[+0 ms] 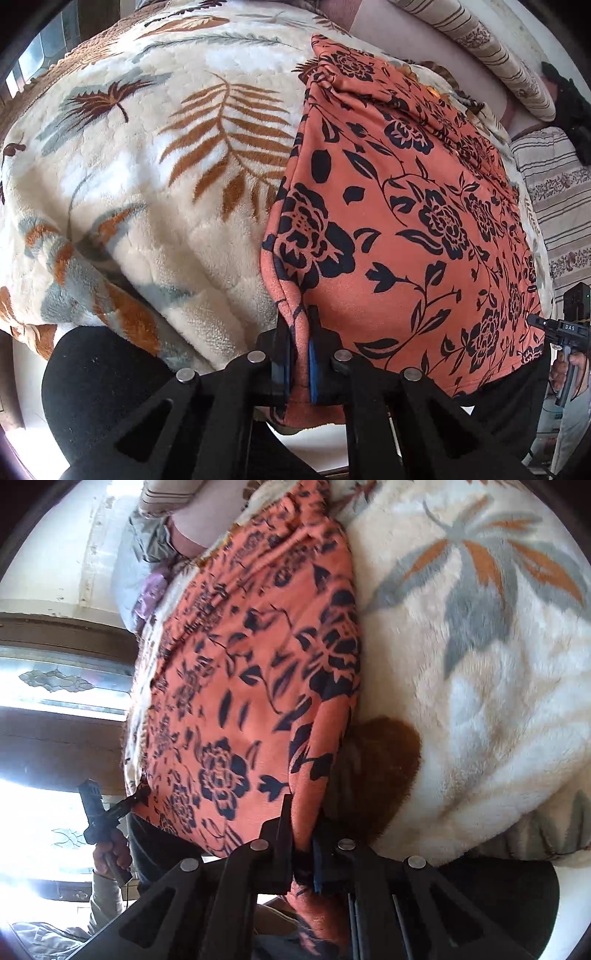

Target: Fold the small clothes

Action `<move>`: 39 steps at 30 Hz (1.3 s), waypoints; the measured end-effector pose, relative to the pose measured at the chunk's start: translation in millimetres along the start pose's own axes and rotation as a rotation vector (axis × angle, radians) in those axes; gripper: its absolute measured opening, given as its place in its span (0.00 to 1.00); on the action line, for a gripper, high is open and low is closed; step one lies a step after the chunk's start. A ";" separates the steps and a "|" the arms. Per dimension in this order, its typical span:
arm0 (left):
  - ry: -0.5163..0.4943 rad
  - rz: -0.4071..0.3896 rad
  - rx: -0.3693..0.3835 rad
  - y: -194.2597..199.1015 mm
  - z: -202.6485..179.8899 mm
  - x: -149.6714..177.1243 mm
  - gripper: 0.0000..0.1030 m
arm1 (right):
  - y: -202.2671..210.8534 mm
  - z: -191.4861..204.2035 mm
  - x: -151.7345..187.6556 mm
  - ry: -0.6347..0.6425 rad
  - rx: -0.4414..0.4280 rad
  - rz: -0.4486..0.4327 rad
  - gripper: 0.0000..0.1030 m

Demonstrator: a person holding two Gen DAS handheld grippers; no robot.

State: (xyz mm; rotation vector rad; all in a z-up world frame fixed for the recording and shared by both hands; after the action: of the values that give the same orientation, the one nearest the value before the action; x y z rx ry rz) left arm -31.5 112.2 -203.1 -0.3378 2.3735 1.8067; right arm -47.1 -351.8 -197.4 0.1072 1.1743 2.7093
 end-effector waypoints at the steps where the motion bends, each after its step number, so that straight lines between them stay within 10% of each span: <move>1: 0.000 -0.009 0.009 3.7 -2.2 -2.7 0.07 | 3.0 2.1 -2.0 -0.001 -0.015 -0.007 0.07; 7: -0.035 -0.128 0.098 45.5 -27.6 -71.4 0.07 | 31.8 35.5 -45.5 0.034 -0.132 -0.094 0.07; 15: -0.064 -0.339 0.137 40.1 -71.2 -278.4 0.18 | 77.7 60.9 -248.4 -0.044 -0.249 -0.407 0.09; 17: 0.001 -0.272 0.036 -16.8 -60.8 -307.9 0.66 | 46.9 36.1 -285.7 -0.075 -0.157 -0.383 0.43; 18: 0.041 -0.228 -0.014 -42.7 -49.4 -312.3 0.81 | 29.2 17.0 -294.8 -0.130 -0.104 -0.372 0.87; 19: 0.059 -0.196 -0.042 -64.4 -42.9 -315.1 0.80 | 15.9 -1.7 -296.2 -0.202 -0.044 -0.375 0.93; 21: 0.081 -0.152 -0.040 -78.4 -29.8 -307.0 0.81 | 3.5 -14.7 -286.0 -0.234 -0.058 -0.382 0.93; 27: 0.176 -0.395 0.046 -7.9 -0.2 -273.8 0.81 | 8.7 2.8 -234.2 0.000 0.081 -0.328 0.92; 33: -0.010 -0.152 0.011 -78.4 -40.5 -253.6 0.81 | -23.8 12.5 -247.4 0.083 0.165 -0.243 0.89; 35: -0.117 -0.178 -0.078 -82.4 -57.7 -261.1 0.55 | -36.8 25.6 -251.7 0.113 0.209 -0.178 0.58; 36: -0.122 -0.136 -0.037 -83.2 -67.2 -265.2 0.22 | -40.4 30.9 -252.3 0.119 0.220 -0.148 0.23; 39: -0.046 -0.141 -0.032 -57.6 -71.2 -281.0 0.15 | -25.2 54.7 -248.8 0.172 0.277 -0.166 0.22</move>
State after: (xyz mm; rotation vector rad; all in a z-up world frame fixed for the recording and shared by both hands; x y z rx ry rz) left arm 256.5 55.2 -168.8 -0.4512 2.2318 1.7711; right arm 208.0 -345.3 -176.4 -0.1807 1.5297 2.4390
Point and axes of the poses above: each gripper's, at about its wrist camera, not at the fingertips, and y roughly against the way its jaws point, z to its left, x to its underside, the point moved 8 cm from there along -y, roughly the way its jaws point, and after that the axes turned 3 degrees about z, right-handed, at the moved point
